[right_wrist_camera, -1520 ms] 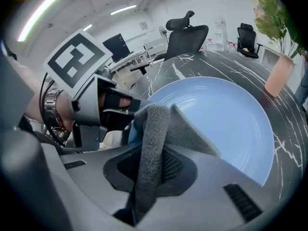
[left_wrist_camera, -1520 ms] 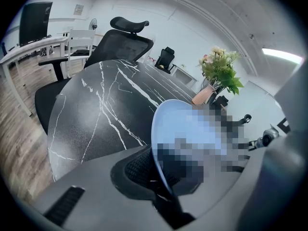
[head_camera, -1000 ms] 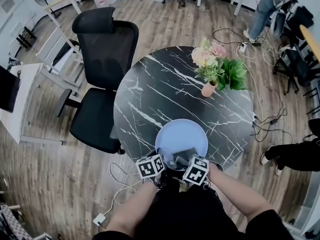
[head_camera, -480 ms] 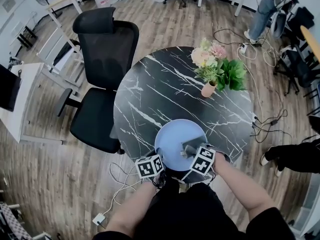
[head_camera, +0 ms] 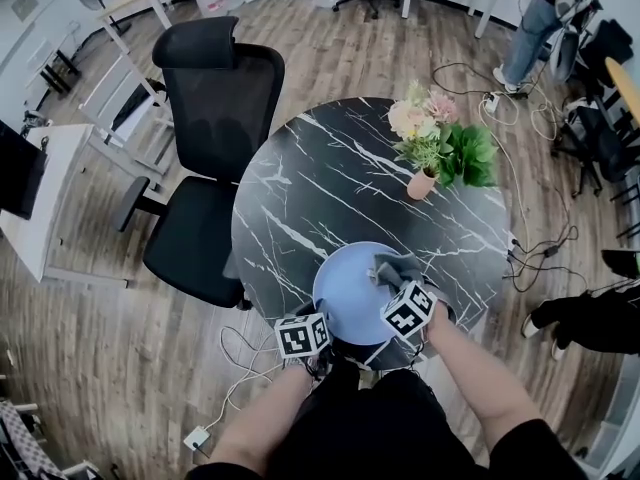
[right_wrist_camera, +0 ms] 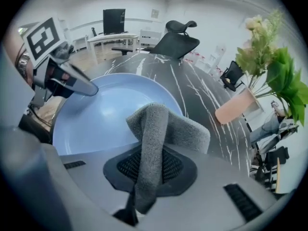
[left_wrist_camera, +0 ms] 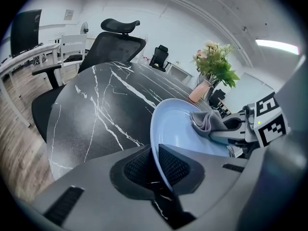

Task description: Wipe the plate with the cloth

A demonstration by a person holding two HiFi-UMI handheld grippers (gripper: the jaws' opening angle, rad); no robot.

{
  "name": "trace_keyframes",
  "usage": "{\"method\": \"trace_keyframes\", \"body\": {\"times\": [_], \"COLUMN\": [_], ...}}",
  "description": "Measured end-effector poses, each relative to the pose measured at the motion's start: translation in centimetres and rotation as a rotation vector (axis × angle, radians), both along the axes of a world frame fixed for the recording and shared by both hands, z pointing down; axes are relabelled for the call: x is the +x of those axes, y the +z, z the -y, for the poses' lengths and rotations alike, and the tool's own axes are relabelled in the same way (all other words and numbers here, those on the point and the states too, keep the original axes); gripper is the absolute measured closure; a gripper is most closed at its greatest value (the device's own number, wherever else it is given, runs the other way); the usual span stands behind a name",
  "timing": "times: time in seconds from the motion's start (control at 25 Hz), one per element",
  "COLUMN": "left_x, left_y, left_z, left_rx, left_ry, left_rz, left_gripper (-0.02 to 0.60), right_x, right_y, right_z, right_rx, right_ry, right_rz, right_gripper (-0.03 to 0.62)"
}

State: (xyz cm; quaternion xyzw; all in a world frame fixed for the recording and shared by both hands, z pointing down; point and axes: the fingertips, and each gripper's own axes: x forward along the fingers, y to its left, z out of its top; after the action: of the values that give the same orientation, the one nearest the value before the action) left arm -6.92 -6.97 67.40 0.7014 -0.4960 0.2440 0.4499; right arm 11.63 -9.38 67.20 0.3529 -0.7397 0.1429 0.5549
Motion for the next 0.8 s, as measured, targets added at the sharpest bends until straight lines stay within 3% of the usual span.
{"method": "trace_keyframes", "body": {"times": [0.12, 0.36, 0.6, 0.8], "left_x": [0.1, -0.2, -1.1, -0.1], "left_y": [-0.2, -1.3, -5.4, -10.3], "left_z": [0.1, 0.2, 0.6, -0.1], "left_rx": [-0.001, 0.047, 0.187, 0.327], "left_ry": [0.037, 0.066, 0.035, 0.016], "left_rz": [0.017, 0.05, 0.091, 0.044], "left_gripper": [0.517, 0.495, 0.492, 0.508], "right_x": [-0.5, -1.8, -1.8, -1.4], "right_y": [-1.3, -6.3, -11.4, -14.8], "right_z": [1.4, 2.7, 1.8, 0.0], "right_rx": [0.091, 0.261, 0.351, 0.402], "right_ry": [0.073, 0.135, 0.118, 0.092], "right_rz": [0.08, 0.344, 0.492, 0.569], "right_gripper": [0.534, 0.536, 0.536, 0.536]}}
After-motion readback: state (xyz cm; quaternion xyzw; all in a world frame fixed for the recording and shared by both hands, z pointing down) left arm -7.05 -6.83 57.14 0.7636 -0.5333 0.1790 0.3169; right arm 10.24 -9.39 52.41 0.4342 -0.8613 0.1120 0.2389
